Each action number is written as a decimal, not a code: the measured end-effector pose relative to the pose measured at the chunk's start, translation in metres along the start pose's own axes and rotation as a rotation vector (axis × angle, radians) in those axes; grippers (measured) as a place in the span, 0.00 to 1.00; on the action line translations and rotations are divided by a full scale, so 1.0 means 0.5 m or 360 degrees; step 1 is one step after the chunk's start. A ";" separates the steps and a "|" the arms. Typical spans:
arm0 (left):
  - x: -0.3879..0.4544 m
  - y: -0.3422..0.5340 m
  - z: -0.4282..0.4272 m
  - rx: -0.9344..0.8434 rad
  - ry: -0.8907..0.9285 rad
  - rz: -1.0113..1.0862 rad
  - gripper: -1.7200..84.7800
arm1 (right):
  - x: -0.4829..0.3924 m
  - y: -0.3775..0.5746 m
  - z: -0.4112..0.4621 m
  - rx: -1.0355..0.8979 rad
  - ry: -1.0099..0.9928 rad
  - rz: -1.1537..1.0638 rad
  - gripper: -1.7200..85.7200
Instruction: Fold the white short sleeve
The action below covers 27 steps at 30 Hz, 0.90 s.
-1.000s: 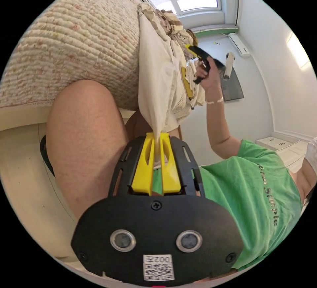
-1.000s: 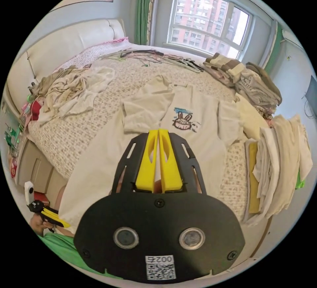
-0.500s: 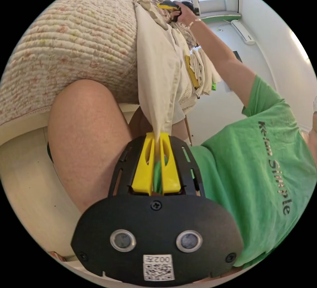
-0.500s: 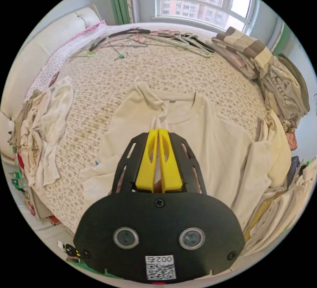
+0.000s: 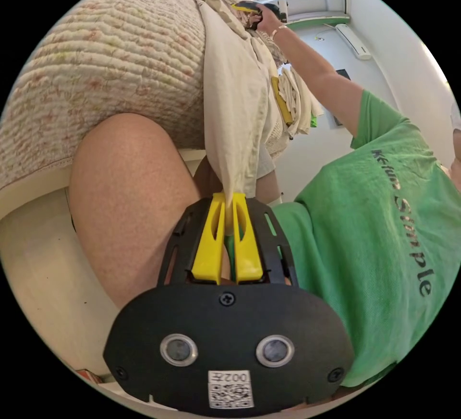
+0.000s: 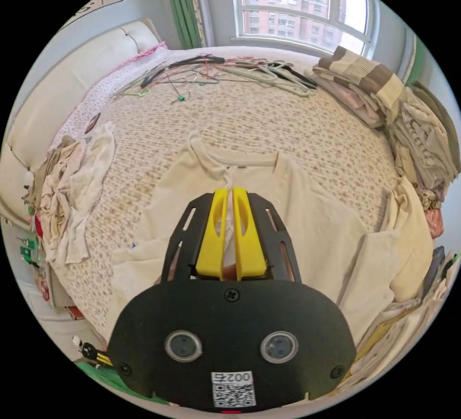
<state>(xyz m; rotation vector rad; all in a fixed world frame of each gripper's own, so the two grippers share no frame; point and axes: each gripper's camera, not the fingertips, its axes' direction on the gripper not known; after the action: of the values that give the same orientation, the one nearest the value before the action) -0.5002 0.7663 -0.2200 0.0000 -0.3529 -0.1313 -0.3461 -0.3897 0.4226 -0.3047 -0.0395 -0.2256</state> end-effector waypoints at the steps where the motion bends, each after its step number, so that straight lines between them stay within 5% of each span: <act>1: 0.000 0.001 0.000 0.0004 0.0002 -0.0002 0.00 | -0.005 -0.007 0.025 -0.0096 0.0042 -0.0011 0.03; 7: 0.001 0.005 0.000 0.0020 -0.0018 -0.0008 0.00 | 0.042 -0.004 0.064 -0.0162 -0.0112 0.0095 0.01; 19: 0.021 0.018 0.000 0.0063 -0.0192 0.0054 0.00 | 0.025 -0.035 0.016 0.0232 0.0590 0.0087 0.01; 27: 0.012 0.020 -0.002 0.0072 -0.0172 0.0047 0.00 | -0.064 -0.153 0.073 0.0244 0.0278 -0.0109 0.09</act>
<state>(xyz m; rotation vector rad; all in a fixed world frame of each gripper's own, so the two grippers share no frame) -0.4930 0.7753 -0.2186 0.0325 -0.4638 -0.0939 -0.3946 -0.4432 0.4775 -0.1301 0.1049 -0.3147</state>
